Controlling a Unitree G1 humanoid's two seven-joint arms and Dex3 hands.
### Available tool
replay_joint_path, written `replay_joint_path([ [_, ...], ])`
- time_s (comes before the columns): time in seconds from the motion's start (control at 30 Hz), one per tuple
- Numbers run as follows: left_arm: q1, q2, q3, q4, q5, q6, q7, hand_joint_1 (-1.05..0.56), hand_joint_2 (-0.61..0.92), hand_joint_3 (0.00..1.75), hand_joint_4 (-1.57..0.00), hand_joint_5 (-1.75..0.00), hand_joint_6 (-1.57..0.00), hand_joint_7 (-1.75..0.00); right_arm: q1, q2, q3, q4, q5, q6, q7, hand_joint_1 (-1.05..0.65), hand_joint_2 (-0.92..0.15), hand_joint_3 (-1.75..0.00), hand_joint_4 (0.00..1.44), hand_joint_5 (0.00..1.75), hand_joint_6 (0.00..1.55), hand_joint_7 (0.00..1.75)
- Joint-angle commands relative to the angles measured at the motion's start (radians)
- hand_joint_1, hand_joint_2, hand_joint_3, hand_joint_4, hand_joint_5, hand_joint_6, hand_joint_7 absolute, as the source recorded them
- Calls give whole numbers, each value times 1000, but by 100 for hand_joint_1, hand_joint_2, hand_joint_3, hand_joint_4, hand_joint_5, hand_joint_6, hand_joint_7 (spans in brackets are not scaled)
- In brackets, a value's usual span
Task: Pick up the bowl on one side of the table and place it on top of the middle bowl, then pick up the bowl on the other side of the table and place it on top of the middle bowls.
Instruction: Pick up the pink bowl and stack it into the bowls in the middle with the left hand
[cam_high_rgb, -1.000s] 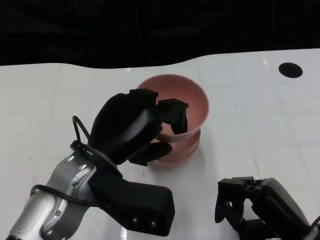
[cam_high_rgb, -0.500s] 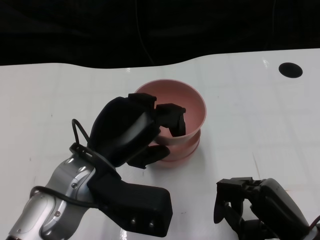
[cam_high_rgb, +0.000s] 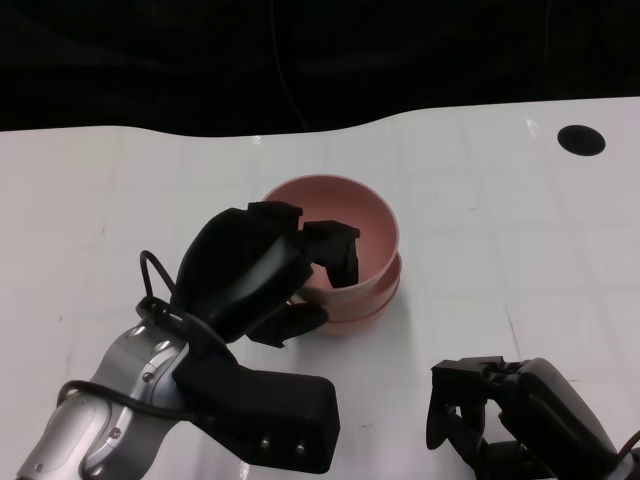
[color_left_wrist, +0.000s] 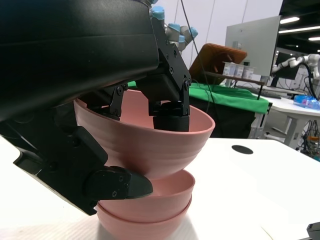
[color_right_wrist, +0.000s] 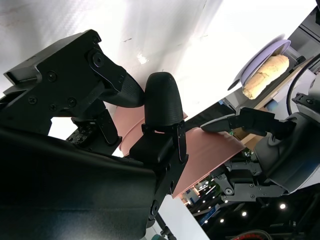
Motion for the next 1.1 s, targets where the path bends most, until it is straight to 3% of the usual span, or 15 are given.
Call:
replay_joint_path([
  [0.03, 4, 14, -4, 45, 14, -6, 41, -14, 69, 61, -68, -175, -72, -145, 5, -6, 0, -9, 9, 9, 3, -15, -48, -129, 84, 175, 71, 159],
  [0.7, -22, 10, -24, 125, 13, -19, 80, -17, 75, 51, -67, -175, -61, -162, 2, -7, 3, -6, 10, 2, 2, -14, -45, -133, 84, 175, 67, 166],
  [0.77, -26, 11, -26, 123, 13, -19, 73, -17, 76, 50, -67, -175, -62, -158, 1, -7, 2, -6, 2, 0, -5, -15, -45, -133, 85, 175, 67, 165],
  [0.83, -30, 12, -28, 123, 14, -19, 70, -16, 75, 52, -67, -175, -69, -144, 0, -8, 2, -5, -4, -3, -10, -16, -45, -133, 85, 175, 67, 165],
  [1.1, -40, 12, -34, 122, 20, -16, 68, -16, 72, 56, -69, -173, -77, -131, -1, -8, 3, 1, -3, 1, -9, -16, -46, -132, 85, 175, 68, 164],
])
